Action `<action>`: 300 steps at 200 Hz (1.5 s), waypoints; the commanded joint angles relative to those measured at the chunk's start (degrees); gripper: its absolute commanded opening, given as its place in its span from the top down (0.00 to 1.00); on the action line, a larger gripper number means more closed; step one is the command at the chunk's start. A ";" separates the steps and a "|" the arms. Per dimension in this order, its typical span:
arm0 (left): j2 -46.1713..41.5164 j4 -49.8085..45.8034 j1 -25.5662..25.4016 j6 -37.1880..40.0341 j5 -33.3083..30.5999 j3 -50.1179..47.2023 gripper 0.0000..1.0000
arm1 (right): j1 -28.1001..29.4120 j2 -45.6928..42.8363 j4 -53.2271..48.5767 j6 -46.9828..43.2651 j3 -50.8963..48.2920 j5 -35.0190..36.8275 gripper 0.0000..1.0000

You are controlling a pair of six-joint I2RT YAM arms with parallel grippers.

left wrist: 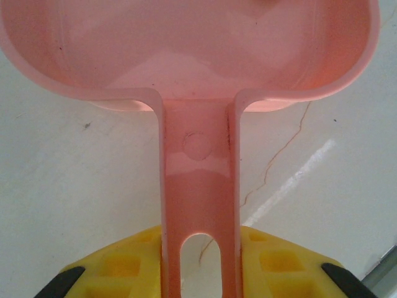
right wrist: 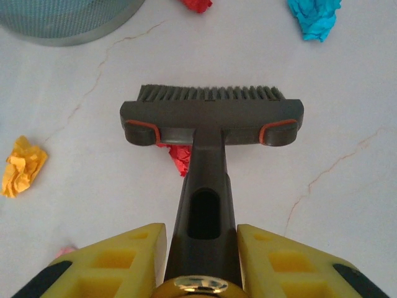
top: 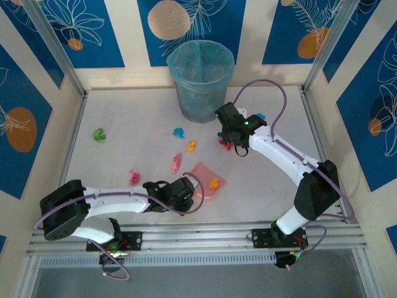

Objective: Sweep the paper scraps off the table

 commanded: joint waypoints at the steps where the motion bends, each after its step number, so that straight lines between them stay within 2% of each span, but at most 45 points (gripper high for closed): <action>1: 1.10 -0.11 0.39 -0.72 1.36 -0.45 1.00 | 2.45 -2.24 -4.31 -0.35 -1.07 0.20 1.00; 18: 1.47 -0.14 0.32 -0.72 1.51 -0.34 1.00 | 5.22 -4.50 -7.22 0.45 -2.47 -3.13 1.00; 55: 1.56 -0.03 0.39 -0.77 1.53 -0.28 1.00 | 14.56 -9.59 -14.56 4.58 -3.23 -4.64 1.00; 90: 2.24 0.06 0.39 -0.86 1.62 -0.10 1.00 | 16.32 -15.55 -15.54 9.65 -5.45 -10.42 1.00; 104: 2.51 0.08 0.39 -0.86 1.78 -0.01 1.00 | 14.58 -19.50 -13.44 10.07 -7.49 -13.34 1.00; 123: 2.69 0.22 0.39 -0.85 2.02 0.03 1.00 | 7.85 -25.05 -11.44 9.58 -9.37 -17.34 1.00; 161: 2.52 0.19 0.37 -0.84 2.19 0.03 1.00 | -3.12 -34.04 -4.89 7.08 -12.73 -20.75 1.00; 184: 2.16 0.15 0.39 -0.79 1.92 -0.06 1.00 | -6.30 -33.16 -4.82 4.58 -12.85 -21.10 1.00; 211: 2.04 0.04 0.39 -0.71 1.71 -0.19 1.00 | -6.25 -28.95 -9.98 2.13 -11.23 -14.60 1.00; 240: 2.43 0.24 0.39 -0.77 1.95 -0.04 1.00 | -4.95 -26.11 -13.23 0.17 -11.53 -11.47 1.00; 269: 2.86 0.43 0.39 -0.77 2.23 0.05 1.00 | -2.01 -22.99 -17.09 -0.64 -10.34 -10.42 1.00; 300: 2.87 0.46 0.39 -0.77 1.97 0.07 1.00 | 5.42 -19.66 -21.81 -0.83 -7.38 -9.60 1.00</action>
